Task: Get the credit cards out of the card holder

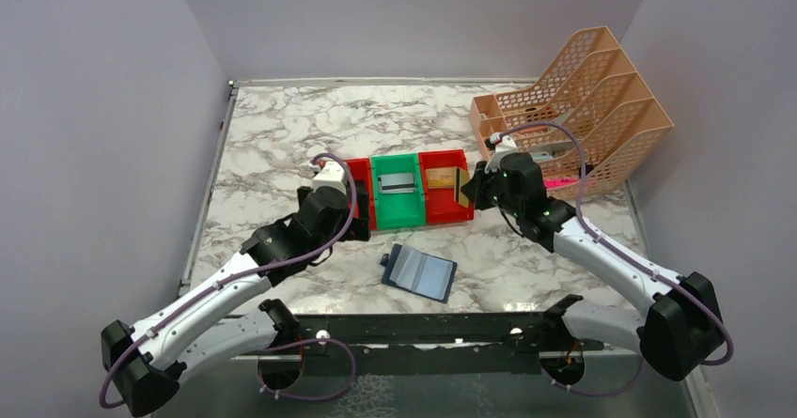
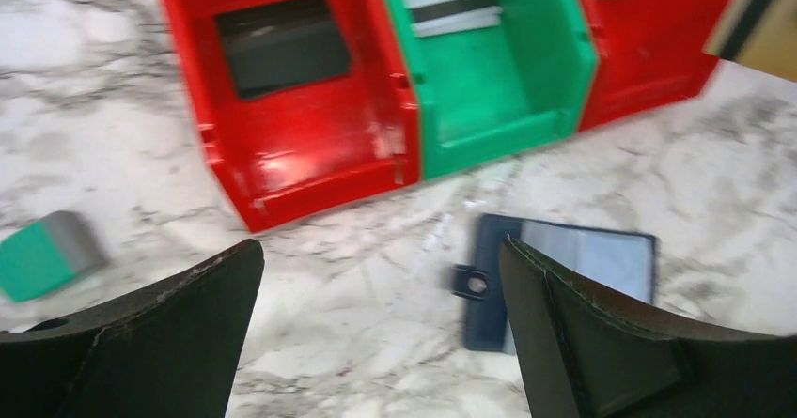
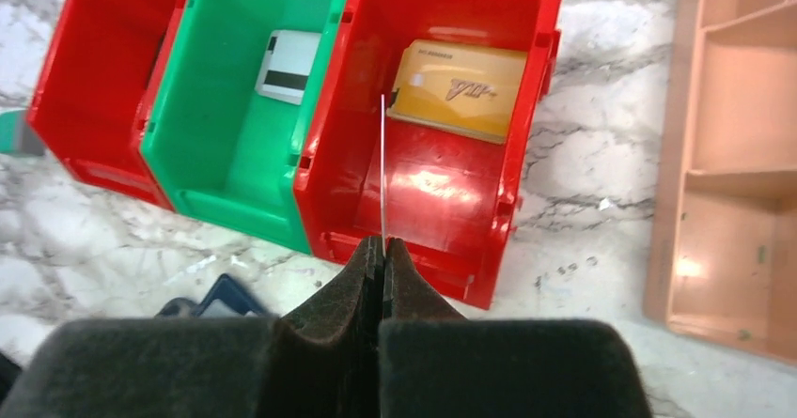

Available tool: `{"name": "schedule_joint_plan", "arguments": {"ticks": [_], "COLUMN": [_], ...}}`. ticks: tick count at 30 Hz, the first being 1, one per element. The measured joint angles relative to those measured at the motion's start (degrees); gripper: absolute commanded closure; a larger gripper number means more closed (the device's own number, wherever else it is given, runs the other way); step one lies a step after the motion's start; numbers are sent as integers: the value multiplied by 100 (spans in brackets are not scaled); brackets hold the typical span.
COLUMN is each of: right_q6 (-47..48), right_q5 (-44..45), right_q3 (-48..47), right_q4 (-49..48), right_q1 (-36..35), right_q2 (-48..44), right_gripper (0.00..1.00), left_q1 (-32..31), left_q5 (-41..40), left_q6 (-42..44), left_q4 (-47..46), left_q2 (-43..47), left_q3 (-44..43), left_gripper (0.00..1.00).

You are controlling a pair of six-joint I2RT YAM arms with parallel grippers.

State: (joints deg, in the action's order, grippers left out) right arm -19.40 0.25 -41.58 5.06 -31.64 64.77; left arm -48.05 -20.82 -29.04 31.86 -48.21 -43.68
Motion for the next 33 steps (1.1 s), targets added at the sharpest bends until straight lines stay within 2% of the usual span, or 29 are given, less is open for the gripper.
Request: {"name": "schedule_joint_plan", "arguments": {"ticks": [5,9,16,21,33], "right_q6": [850,1891,3440,4260,5508], "right_q5": [120,-109,-179,39,529], "right_q3": [2,-35,-72,-297,-769], "right_q4": [-321,-570,-841,-1213,-1810], "right_q1": [0,-9,-131,-177,-221], "right_q2": [168,538,1222,1696,2776], "right_gripper": [98,99,99,99,96], "left_q1": [625,1049,1095,1097,1097], "left_q5": [-540,-649,-885,-962,-973], "left_q6": [240,306,313,293,251], "left_q4": [164,166,72,35,35], "left_q2": [0,144,636,616,514], "left_q3": [52,291,485,516,516], "left_gripper": [1,1,1,1,1]}}
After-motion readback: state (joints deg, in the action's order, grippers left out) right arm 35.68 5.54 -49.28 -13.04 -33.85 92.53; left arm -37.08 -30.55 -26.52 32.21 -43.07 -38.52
